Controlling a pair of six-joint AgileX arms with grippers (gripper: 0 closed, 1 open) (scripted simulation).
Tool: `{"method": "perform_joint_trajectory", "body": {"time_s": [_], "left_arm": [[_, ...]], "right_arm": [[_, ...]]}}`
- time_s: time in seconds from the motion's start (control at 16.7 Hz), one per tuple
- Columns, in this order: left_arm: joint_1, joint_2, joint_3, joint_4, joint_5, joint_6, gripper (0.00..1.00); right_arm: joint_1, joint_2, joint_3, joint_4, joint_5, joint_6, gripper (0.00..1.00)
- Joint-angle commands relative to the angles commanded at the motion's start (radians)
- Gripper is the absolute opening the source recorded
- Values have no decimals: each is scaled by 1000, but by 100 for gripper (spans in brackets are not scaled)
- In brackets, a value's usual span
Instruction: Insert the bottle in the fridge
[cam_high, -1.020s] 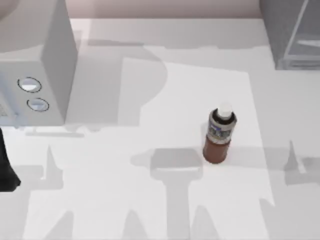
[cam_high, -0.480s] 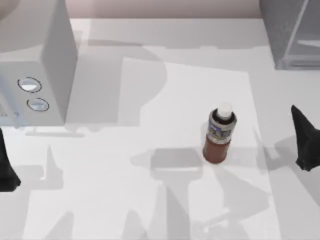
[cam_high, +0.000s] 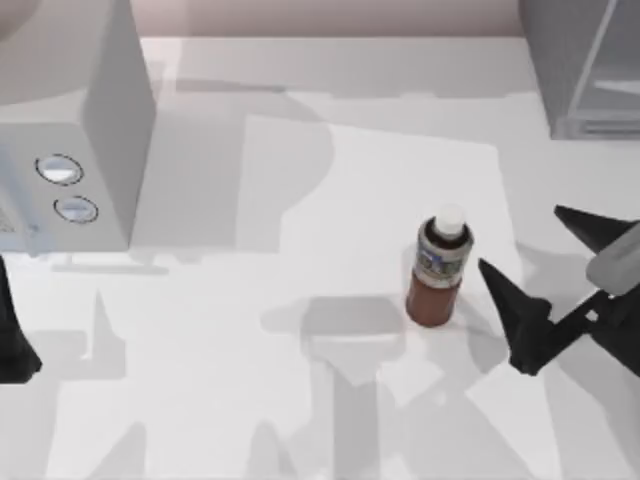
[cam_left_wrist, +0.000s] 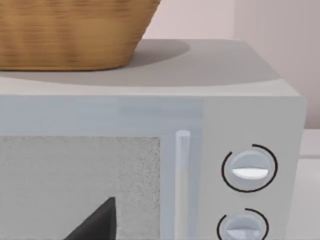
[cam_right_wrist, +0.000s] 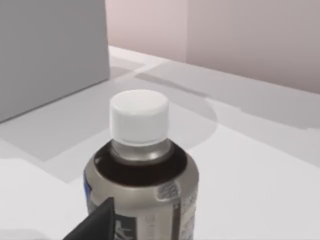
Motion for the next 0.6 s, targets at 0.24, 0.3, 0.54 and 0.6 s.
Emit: {"method": "perform_joint_trajectory", "body": {"time_s": [0.24, 0.3, 0.54, 0.6], "left_arm": [[0, 0, 0, 0, 0, 0, 100], [0, 0, 0, 0, 0, 0, 100], [0, 0, 0, 0, 0, 0, 100], [0, 0, 0, 0, 0, 0, 100]], "right_arm": [[42, 237, 18, 198, -42, -8, 100], [49, 276, 21, 231, -49, -10, 100], [59, 334, 26, 279, -60, -12, 100], [59, 334, 26, 279, -60, -12, 100]]}}
